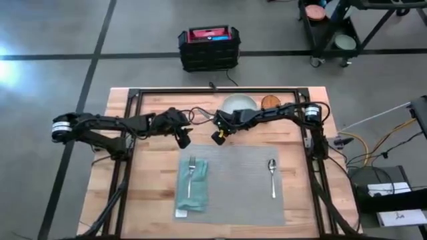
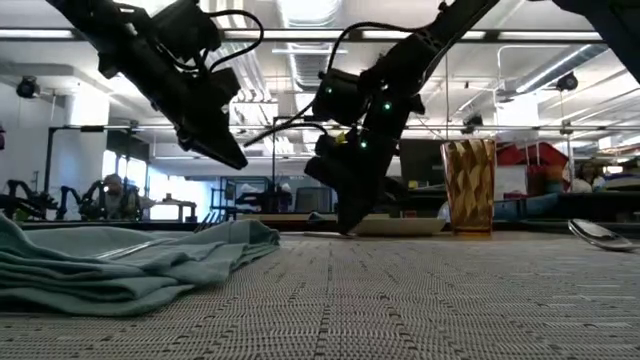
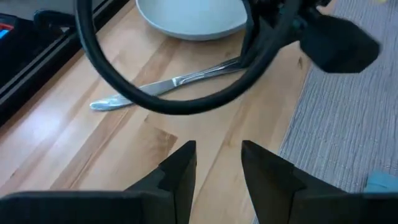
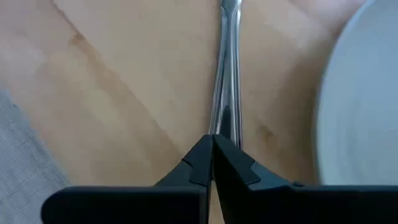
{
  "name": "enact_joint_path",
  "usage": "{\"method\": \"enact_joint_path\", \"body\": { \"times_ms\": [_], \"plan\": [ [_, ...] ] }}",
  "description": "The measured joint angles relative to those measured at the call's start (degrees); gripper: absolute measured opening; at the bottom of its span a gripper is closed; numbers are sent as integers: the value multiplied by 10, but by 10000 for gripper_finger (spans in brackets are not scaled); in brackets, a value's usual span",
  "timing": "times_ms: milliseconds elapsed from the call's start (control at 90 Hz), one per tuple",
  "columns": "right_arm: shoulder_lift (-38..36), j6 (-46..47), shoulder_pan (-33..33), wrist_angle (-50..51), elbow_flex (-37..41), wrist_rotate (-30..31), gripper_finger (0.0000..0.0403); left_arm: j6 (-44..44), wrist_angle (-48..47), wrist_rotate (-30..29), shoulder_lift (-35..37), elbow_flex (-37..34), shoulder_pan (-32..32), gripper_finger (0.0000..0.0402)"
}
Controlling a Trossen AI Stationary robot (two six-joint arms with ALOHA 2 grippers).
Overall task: Set table place
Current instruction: Put the silver knife on the gray placemat, to the left of the silver spoon
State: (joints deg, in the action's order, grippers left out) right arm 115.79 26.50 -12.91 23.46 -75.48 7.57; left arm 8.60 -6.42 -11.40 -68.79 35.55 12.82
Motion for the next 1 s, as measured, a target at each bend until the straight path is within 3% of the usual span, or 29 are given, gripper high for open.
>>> {"method": "enact_joint_path", "body": {
  "times_ms": [189,522,633,800,1000],
  "plan": [
    [0,1,32,9,0,-32,0,0,0,0,0,0,0,114],
    [-26,5,80,89,0,-38,0,0,0,0,0,0,0,114],
    [-60,-4,79,90,-7,-33,0,0,2,0,0,0,0,114],
    [-75,-28,51,62,-8,43,0,0,7,0,0,0,0,114],
    [-50,-74,24,13,-7,12,14,0,6,0,0,0,0,114]
  ]
}}
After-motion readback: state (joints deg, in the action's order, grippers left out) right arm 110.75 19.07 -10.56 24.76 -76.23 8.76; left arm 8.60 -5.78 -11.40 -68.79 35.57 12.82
